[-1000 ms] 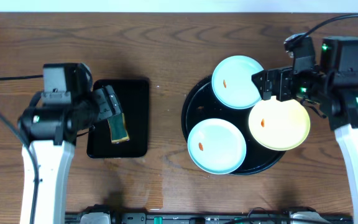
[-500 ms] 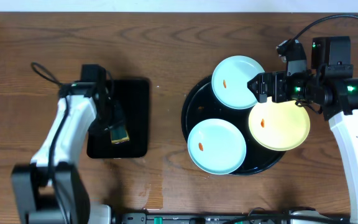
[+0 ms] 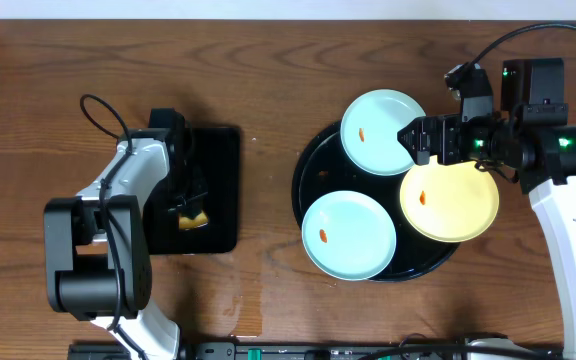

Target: Clean dirty plates on tray and stack at the side

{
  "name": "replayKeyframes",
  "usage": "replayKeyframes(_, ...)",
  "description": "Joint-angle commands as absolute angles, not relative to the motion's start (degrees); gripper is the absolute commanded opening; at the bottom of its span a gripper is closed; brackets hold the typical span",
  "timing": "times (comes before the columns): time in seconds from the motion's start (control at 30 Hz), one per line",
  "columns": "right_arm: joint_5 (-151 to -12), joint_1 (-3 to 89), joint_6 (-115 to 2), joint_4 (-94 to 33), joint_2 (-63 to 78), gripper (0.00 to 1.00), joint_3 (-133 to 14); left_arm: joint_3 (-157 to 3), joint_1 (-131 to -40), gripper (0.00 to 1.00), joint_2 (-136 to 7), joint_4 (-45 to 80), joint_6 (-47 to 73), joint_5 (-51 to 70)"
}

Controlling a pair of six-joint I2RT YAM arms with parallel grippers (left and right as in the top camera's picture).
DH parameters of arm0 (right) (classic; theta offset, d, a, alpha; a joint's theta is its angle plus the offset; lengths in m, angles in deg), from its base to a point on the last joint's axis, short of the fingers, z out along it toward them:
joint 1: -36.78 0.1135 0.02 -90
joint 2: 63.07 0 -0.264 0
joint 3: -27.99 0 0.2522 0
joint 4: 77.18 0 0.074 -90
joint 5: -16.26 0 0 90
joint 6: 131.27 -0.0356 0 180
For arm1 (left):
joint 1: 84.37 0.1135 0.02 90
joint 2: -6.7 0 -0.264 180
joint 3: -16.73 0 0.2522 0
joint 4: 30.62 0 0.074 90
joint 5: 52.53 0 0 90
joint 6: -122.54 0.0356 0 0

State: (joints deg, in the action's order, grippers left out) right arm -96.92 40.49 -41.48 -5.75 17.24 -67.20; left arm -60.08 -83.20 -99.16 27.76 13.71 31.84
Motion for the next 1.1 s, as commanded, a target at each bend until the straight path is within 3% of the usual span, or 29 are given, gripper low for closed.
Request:
replayKeyframes(0.0,-97.60,39.44,-41.87,-5.69,17.57,0.99,-68.09,-62.20,-83.20,0.11,-100.93,28.44,14.26,29.92)
replayKeyframes(0.1,-97.60,39.44,-41.89,-5.77,17.57,0.99,-68.12,-66.72,-83.23,0.17,-97.85,32.40,14.50,26.42)
replayKeyframes(0.27,-97.57,39.44,-41.89,-5.73,17.57,0.99,-68.09,-68.89,-83.20,0.45,-91.84,33.95,14.47,26.88)
replayKeyframes(0.33,-97.57,39.44,-41.89,-5.71,17.57,0.99,-68.09,-68.84,-83.23,0.49,-90.57,34.60,14.47,29.04)
replayKeyframes(0.5,-97.60,39.44,-41.89,-5.73,17.57,0.99,-68.09,-66.48,-83.23,0.50,-91.56,35.72,14.45,39.49)
replayKeyframes(0.77,-97.60,39.44,-41.92,-5.77,17.57,0.99,-68.09,-58.61,-83.51,0.50,-94.77,29.25,14.52,39.21)
replayKeyframes(0.9,-97.60,39.44,-41.92,-5.73,17.57,0.99,-68.09,-56.65,-83.55,0.50,-95.53,24.53,17.60,32.19)
replayKeyframes(1.0,-97.60,39.44,-41.92,-5.69,17.57,0.99,-68.09,-55.31,-83.60,0.40,-96.01,21.23,17.69,28.93)
replayKeyframes(1.07,-97.60,39.44,-42.00,-5.73,17.57,0.99,-68.09,-54.40,-83.77,0.27,-96.08,19.39,17.69,29.09)
